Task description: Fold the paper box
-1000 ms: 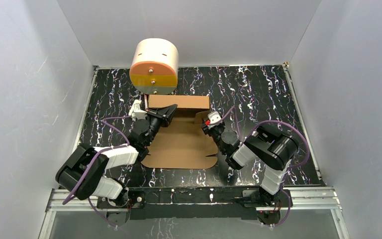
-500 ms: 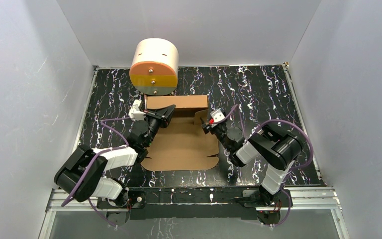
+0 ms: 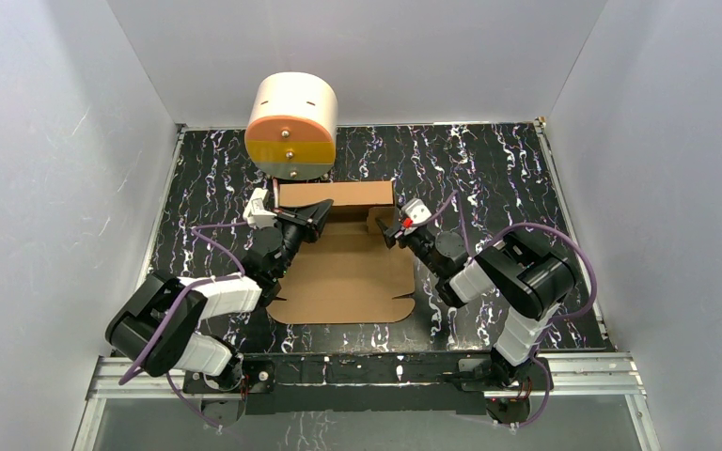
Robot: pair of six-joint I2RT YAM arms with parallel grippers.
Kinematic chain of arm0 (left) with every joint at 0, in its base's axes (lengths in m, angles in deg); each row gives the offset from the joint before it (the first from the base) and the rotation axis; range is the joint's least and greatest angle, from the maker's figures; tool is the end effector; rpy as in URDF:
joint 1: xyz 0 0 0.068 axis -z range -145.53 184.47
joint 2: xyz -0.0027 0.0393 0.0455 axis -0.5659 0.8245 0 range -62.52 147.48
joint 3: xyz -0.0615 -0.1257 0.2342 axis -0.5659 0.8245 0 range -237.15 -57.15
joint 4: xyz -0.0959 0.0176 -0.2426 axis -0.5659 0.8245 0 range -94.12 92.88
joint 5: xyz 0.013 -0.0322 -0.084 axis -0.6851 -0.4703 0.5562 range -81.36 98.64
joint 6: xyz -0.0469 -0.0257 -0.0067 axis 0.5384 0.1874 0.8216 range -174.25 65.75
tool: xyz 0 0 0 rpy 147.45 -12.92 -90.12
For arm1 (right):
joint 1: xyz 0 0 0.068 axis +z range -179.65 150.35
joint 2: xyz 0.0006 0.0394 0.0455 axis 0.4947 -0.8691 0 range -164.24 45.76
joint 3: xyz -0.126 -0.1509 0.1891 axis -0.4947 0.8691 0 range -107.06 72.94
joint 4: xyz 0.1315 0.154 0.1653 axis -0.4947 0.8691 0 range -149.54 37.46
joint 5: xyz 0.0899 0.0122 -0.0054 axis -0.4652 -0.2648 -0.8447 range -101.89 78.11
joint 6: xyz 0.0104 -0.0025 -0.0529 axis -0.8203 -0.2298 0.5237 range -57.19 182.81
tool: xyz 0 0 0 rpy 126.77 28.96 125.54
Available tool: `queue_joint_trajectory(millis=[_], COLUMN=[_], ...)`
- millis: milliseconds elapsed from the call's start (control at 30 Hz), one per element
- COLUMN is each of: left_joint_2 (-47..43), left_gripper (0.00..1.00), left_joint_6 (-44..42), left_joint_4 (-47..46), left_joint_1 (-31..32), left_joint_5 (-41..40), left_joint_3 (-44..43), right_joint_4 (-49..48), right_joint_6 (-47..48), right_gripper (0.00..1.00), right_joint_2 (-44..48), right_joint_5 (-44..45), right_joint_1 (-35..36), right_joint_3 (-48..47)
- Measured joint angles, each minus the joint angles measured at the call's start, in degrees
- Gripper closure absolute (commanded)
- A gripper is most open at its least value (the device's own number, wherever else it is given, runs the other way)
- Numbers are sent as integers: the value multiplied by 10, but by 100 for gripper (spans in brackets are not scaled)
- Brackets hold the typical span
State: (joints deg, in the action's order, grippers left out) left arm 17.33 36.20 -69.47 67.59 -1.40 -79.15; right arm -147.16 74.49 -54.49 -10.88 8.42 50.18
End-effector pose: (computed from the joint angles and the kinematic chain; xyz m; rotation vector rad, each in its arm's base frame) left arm 0.2234 -0.1384 0.2121 -0.9411 1.3751 -1.5970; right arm 0.2260 0.1763 0.1664 -0.5771 1.2799 0.3706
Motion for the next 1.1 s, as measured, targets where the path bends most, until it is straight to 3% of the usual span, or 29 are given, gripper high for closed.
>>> queue_joint_trajectory(millis=[200, 600, 733, 967, 1100], left_joint_2=[5, 6, 6, -18, -60], left_gripper=[100, 100, 91, 65, 55], left_joint_6=[2, 2, -6, -42, -76], left_joint_4=[-4, -4, -4, 26, 72], left_joint_1=[0, 0, 0, 5, 5], left_joint_5=[2, 3, 14, 57, 94], left_joint_3=[0, 0, 0, 0, 0], right_joint_4=[0, 0, -1, -6, -1], right_joint_6=[-9, 6, 12, 18, 20], right_gripper=[39, 69, 78, 81, 81], right_joint_2=[-12, -26, -31, -29, -13], right_joint_5=[-33, -22, -1, 22, 26], right_joint_1=[-14, -25, -25, -26, -26], right_joint_3=[-30, -47, -51, -53, -53])
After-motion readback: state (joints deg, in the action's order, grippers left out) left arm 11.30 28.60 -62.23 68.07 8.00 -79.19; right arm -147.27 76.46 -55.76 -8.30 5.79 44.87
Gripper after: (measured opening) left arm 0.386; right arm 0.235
